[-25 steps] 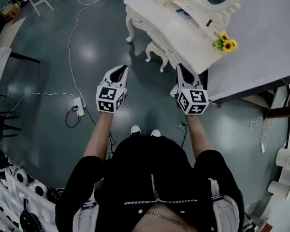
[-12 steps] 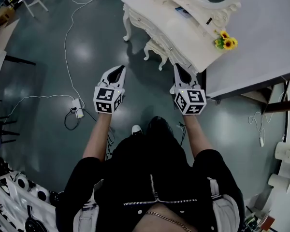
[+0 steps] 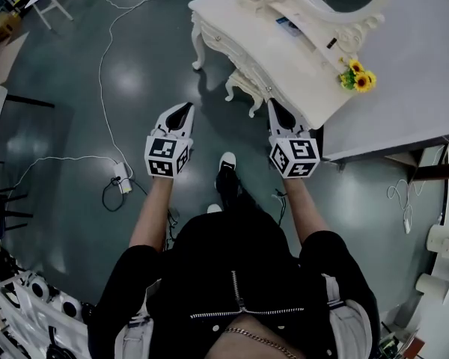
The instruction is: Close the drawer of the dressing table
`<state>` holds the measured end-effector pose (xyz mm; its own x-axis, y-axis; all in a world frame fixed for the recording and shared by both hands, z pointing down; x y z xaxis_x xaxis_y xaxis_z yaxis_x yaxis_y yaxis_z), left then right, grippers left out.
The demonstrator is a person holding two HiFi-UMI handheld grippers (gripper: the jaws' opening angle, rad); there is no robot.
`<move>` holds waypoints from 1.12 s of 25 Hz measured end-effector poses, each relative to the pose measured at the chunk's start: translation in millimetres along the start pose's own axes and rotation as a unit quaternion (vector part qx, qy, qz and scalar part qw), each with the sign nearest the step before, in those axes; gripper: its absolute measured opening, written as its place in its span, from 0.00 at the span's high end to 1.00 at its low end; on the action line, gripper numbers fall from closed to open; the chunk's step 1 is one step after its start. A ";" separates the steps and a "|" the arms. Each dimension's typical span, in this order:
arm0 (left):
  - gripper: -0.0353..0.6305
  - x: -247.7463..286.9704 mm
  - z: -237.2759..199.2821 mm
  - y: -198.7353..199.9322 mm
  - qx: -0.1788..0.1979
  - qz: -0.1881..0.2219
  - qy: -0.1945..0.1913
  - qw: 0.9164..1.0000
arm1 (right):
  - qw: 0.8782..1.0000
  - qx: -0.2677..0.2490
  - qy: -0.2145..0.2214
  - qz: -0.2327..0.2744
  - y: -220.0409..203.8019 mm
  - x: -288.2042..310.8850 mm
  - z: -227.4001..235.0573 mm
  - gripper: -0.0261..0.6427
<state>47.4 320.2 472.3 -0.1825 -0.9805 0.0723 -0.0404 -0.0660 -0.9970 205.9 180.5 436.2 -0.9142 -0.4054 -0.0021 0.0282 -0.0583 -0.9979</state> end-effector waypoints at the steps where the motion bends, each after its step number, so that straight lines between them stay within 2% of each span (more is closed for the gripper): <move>1: 0.91 11.2 -6.9 -0.6 0.001 -0.002 0.000 1.000 | 1.000 0.002 0.000 0.000 -1.0 12.9 5.3 0.95; 8: 0.91 108.2 -57.2 12.1 0.006 -0.009 -0.003 1.000 | 1.000 0.008 0.000 -0.002 5.2 108.5 54.5 0.95; 18: 0.91 259.6 -104.5 42.1 0.017 -0.011 -0.015 1.000 | 1.000 0.008 -0.004 0.001 26.7 233.4 148.8 0.95; 24: 0.91 328.0 -124.9 47.3 0.018 -0.013 -0.035 0.999 | 1.000 0.013 -0.018 0.009 30.1 278.8 181.8 0.95; 28: 0.91 385.5 -134.1 42.8 0.021 -0.018 -0.068 0.997 | 0.999 0.016 -0.047 0.003 21.1 306.0 212.6 0.95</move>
<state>-156.4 -35.9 461.2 -0.0464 -0.9932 0.1065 -0.0036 -0.1065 -0.9943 12.8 -138.7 428.2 -0.8715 -0.4904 -0.0009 0.0482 -0.0839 -0.9953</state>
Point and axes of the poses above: the fingertips, and each gripper's own axes: x forward along the fingers, z to its right, y out of its top, the point moved 1 cm from there along -x, backward along the fingers, and after that the axes turned 8 degrees about z, right-handed, at the moved point
